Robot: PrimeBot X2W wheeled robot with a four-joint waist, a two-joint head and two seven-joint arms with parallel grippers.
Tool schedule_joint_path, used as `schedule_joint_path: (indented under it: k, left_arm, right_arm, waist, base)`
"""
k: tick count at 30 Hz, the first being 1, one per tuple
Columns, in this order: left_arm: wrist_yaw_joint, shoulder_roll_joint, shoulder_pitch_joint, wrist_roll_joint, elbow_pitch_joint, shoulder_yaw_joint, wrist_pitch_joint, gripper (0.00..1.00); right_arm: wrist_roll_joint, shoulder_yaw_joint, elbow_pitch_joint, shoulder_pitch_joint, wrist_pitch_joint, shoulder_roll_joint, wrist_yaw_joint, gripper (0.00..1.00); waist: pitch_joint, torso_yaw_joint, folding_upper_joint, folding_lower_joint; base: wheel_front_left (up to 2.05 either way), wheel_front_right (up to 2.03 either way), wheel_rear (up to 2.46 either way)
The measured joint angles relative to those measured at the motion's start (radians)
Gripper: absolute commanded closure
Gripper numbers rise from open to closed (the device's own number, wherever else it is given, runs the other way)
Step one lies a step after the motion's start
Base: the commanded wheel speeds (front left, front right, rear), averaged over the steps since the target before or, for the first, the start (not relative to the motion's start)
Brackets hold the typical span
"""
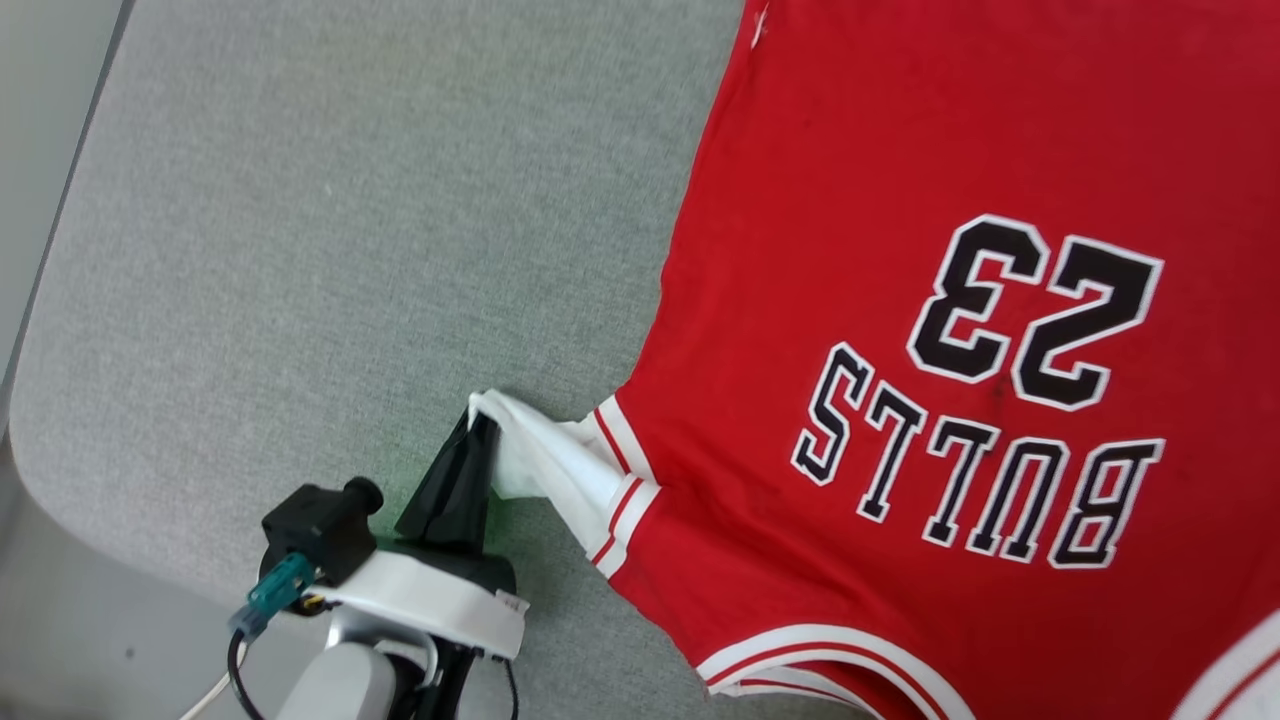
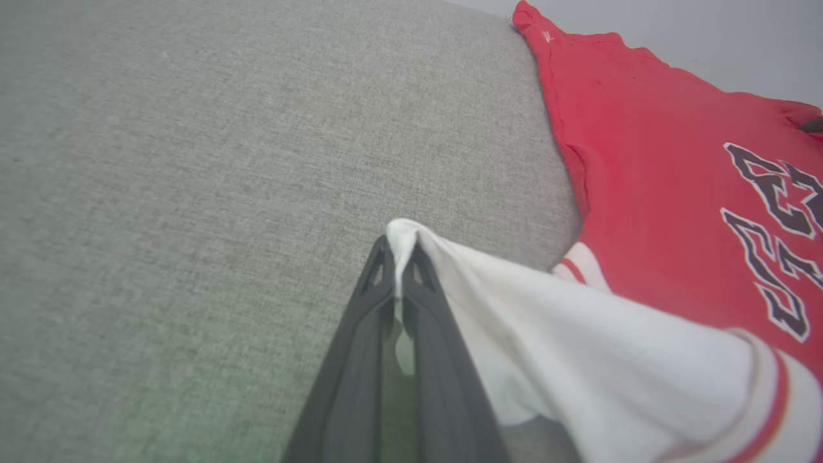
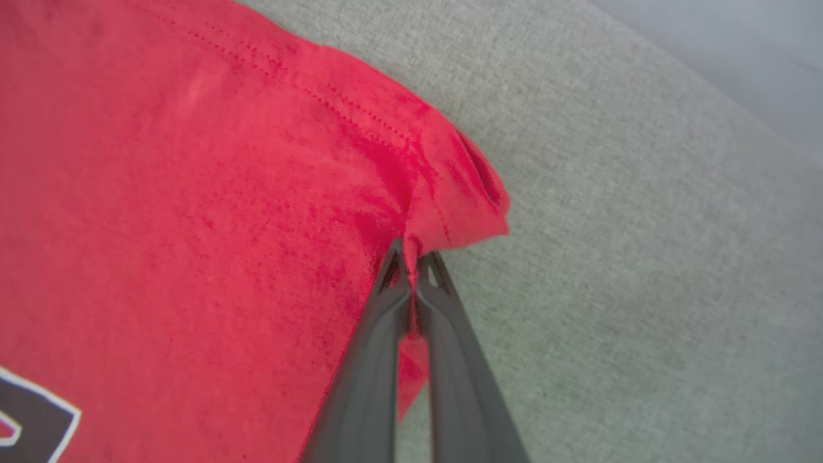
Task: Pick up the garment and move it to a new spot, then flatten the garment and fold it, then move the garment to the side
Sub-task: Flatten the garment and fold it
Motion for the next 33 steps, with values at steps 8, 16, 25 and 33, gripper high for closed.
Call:
schedule_joint_path:
  k: [8, 16, 25, 33]
  left_arm:
    - [0.009, 0.02, 0.076, 0.009, 0.015, 0.039, 0.0, 1.0]
    - [0.047, 0.056, 0.169, -0.002, -0.001, 0.073, 0.008, 1.0]
    - [0.081, 0.08, 0.273, -0.02, -0.037, 0.099, 0.028, 1.0]
    - [0.094, 0.099, 0.306, -0.025, -0.058, 0.102, 0.046, 1.0]
  right_arm:
    - [0.102, 0.094, -0.03, 0.074, -0.132, -0.027, 0.0, 1.0]
    - [0.235, 0.117, -0.164, 0.288, -0.232, -0.123, 0.0, 1.0]
    - [0.305, 0.015, -0.255, 0.682, -0.309, -0.183, 0.0, 1.0]
    - [0.314, -0.056, -0.323, 1.025, -0.298, -0.146, 0.0, 1.0]
  waist:
    - [-0.129, -0.061, 0.0, 0.0]
    - [-0.262, -0.141, 0.0, -0.0001]
    - [-0.369, -0.241, 0.0, -0.0001]
    - [-0.431, -0.292, 0.0, -0.0001]
  base:
    - [0.0, 0.0, 0.0]
    - [0.0, 0.0, 0.0]
    - [0.0, 0.0, 0.0]
    - [0.0, 0.0, 0.0]
